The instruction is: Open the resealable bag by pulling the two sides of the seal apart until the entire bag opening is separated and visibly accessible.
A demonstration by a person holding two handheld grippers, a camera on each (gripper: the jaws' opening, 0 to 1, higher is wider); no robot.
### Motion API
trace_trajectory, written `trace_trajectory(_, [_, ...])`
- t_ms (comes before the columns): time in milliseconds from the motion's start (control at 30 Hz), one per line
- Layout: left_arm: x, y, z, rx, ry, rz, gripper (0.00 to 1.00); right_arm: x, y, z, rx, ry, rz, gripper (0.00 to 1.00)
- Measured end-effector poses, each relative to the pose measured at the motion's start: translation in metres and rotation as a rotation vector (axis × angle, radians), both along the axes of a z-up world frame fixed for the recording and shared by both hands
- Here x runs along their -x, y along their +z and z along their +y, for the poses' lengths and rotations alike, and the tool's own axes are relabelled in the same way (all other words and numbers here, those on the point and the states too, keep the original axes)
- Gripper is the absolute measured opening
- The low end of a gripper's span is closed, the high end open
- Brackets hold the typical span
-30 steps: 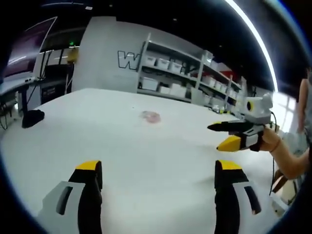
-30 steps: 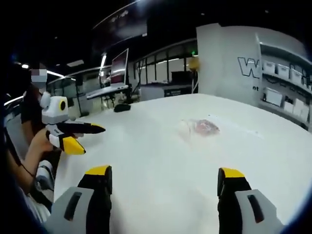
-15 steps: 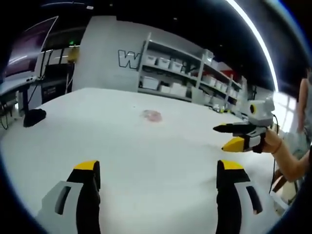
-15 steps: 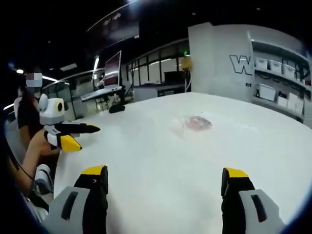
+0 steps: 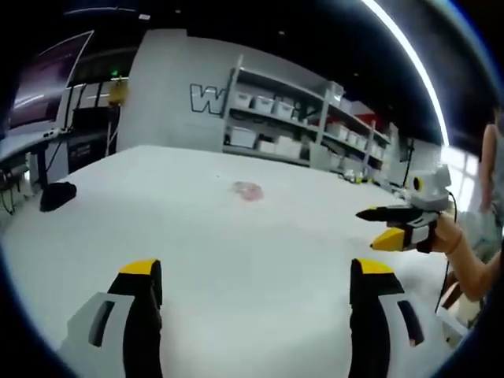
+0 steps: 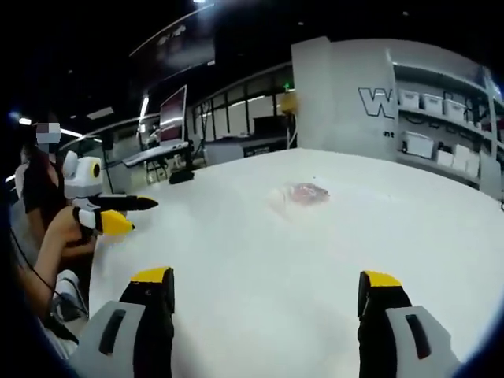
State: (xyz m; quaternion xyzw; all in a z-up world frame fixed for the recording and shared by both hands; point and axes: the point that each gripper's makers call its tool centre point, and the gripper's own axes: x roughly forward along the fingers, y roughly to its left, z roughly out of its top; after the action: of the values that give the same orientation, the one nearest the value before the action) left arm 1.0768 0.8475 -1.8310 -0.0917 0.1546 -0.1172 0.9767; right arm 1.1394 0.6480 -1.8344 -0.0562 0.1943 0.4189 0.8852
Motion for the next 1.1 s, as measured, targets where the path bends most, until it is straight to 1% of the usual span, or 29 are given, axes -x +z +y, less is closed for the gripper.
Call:
trace_trajectory(233, [-0.001,0.003,0.004,-0.003,0.01,-0.01,1.0,0.001,0.005,-0.001,-0.007,-0.013,-0.008,0.99])
trace_trajectory(600, [0.001,-0.001,0.002,0.0,0.014,0.002,1.0,0.001,0.012,0.004,-0.015,-0.001,-0.027,0.99])
trace_trajectory(733, [0.002,-0.003,0.003,-0.002,0.017,0.007,1.0,0.001,0.015,0.005,-0.032,-0.007,-0.03,0.99])
trace_trajectory(1100, [0.0,-0.009,-0.002,-0.008,0.005,0.018,1.0,0.002,0.012,0.004,-0.04,-0.014,-0.024,0.99])
